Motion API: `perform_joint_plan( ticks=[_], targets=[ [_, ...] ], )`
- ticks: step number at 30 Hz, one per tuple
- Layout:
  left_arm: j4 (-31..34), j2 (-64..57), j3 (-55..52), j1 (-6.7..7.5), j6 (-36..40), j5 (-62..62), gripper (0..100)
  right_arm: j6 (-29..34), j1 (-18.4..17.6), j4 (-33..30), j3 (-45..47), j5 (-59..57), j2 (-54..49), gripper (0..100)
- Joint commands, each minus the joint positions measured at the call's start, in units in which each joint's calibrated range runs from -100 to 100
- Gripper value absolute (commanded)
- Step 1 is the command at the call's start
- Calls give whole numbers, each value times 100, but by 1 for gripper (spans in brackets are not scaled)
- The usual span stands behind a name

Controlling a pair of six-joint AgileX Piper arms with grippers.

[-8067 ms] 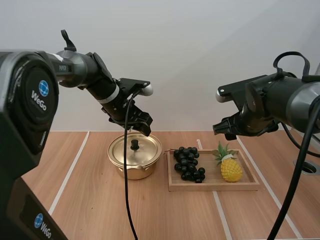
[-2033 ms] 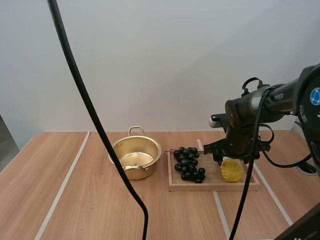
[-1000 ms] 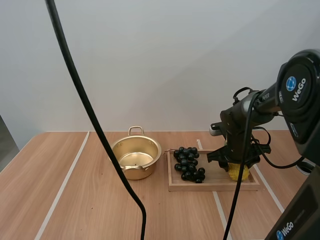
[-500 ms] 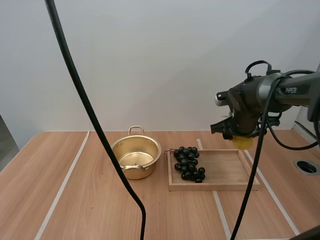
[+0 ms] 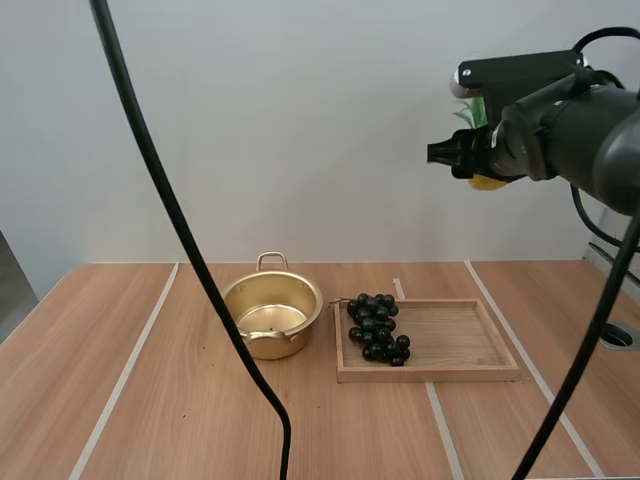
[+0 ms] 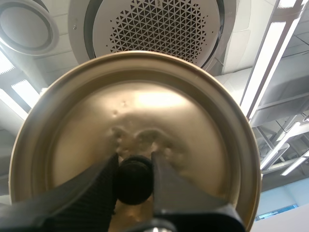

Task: Open the pot, put the pineapple inside, and close it

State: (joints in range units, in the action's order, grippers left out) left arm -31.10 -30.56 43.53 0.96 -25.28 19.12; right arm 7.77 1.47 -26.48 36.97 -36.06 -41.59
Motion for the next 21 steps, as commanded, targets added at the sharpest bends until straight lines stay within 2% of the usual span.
perform_joint_plan(
  ticks=[1, 12, 15, 17, 21],
  targets=[
    [12, 19, 37, -10, -22, 51, 0, 7, 22, 297, -62, 686, -324, 0],
    [49, 19, 37, -10, -61, 190, 0, 7, 22, 387, -62, 1128, -463, 0],
    [49, 19, 37, -10, -155, 190, 0, -29, -23, 602, -62, 1331, -463, 0],
    [49, 19, 37, -10, -148, 212, 0, -236, -166, 692, -62, 1488, -463, 0],
    [49, 19, 37, -10, -157, 309, 0, -1064, -530, 1221, -62, 1613, -338, 0]
  ],
)
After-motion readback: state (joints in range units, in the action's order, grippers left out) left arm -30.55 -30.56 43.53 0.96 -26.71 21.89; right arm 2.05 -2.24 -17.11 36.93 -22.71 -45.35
